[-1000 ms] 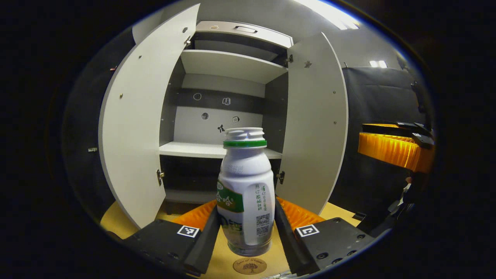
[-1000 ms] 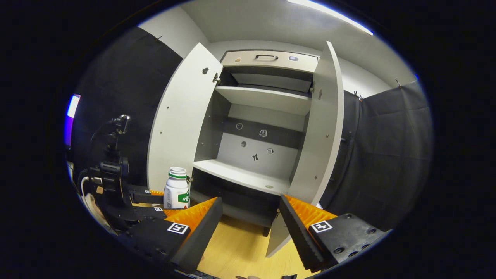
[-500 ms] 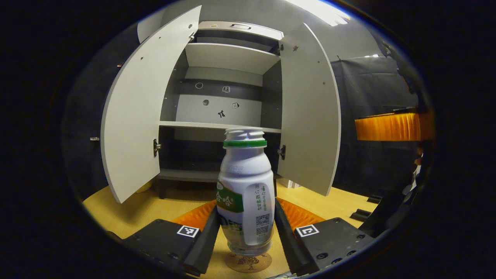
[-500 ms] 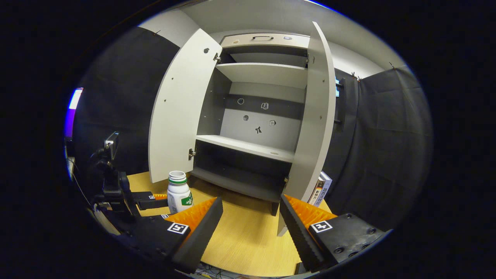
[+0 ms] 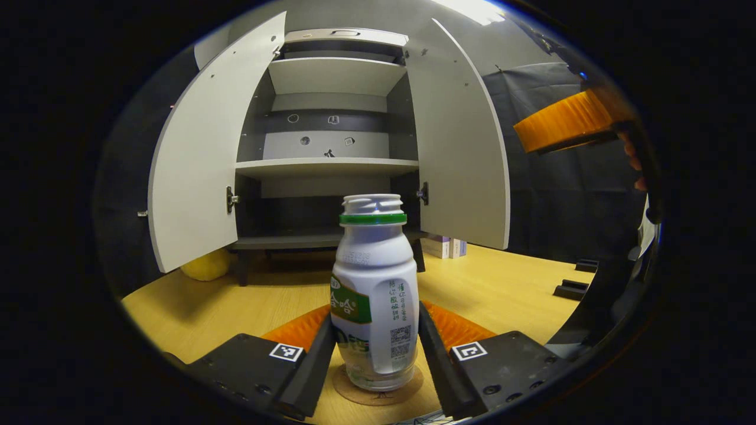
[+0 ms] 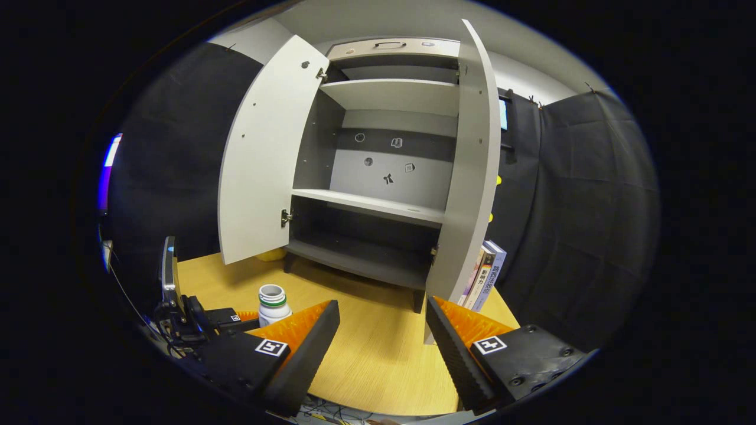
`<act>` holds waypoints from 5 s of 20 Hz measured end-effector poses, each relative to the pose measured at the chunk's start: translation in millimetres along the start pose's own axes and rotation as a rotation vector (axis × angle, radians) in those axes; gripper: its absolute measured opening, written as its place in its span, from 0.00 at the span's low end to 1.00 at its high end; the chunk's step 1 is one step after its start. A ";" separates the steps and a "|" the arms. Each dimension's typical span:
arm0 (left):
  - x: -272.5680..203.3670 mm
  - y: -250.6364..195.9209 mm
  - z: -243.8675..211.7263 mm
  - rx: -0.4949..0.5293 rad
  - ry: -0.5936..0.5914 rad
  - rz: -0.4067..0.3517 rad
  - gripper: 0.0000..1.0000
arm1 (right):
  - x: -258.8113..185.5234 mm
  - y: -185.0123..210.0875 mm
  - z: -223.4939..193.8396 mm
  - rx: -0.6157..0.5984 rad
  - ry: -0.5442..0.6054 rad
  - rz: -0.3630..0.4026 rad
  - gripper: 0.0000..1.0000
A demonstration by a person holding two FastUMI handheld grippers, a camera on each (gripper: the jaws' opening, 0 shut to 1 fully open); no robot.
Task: Grasp the bottle in the cabinet with the left hand and place it on the coaster, then close the right door with the right hand and the left door with the left hand.
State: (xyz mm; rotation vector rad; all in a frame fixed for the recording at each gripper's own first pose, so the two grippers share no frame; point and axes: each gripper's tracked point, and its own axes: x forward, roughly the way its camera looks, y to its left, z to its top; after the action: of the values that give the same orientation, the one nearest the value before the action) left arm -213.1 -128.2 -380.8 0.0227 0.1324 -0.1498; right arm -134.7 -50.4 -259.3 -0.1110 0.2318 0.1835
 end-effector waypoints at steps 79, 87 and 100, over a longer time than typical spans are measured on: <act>-133.2 317.9 340.1 -0.034 -0.116 0.523 0.94 | 128.0 -4.4 257.0 0.231 -0.257 -0.037 0.97; -111.1 345.2 377.9 0.017 -0.212 0.405 0.95 | 102.0 10.6 240.1 0.190 -0.214 -0.132 0.97; -85.0 329.5 381.6 0.000 -0.234 0.309 0.92 | 81.1 3.7 221.4 0.176 -0.166 -0.218 0.98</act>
State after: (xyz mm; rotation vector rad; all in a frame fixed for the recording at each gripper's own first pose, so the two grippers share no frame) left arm -197.3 197.6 12.9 0.0248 -0.1051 0.1559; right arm -9.6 -4.4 -64.8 0.0536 0.0687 -0.0450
